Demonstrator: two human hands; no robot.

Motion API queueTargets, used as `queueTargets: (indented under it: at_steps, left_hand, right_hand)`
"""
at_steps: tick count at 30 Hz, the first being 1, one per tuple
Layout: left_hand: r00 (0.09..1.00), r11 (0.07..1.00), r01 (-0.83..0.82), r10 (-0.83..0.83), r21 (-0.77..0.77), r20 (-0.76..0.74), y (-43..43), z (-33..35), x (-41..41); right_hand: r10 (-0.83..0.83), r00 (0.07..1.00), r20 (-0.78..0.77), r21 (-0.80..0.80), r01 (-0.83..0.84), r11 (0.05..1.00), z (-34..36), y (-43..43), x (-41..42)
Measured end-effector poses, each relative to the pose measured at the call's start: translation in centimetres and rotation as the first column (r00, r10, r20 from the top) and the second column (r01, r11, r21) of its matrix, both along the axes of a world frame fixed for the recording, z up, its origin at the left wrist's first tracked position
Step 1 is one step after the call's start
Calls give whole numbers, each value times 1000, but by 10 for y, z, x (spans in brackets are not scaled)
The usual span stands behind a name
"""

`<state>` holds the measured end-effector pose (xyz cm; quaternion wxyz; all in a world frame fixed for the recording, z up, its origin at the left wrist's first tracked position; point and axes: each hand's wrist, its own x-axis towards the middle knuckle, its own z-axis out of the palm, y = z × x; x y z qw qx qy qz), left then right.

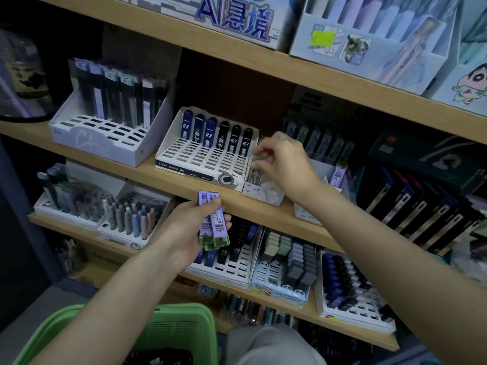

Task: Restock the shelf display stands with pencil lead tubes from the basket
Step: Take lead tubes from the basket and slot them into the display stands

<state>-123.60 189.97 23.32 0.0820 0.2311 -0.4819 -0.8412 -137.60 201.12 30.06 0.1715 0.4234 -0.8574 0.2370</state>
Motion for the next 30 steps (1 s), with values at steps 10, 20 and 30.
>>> queueTargets:
  at_steps: [10,20,30]
  left_hand:
    - [994,997,-61,64,39,-90,7,2,-4]
    - [993,991,-94,85,-95,-86,26,11,-5]
    - [993,978,113,-118,-177,-18,57,20,-6]
  right_hand:
    - [24,907,421,81,-64,995,-12,16,66]
    - [150,586,796,-181,-6,983,-19,35,81]
    - [-42,928,370,-454,220,863,15,103,48]
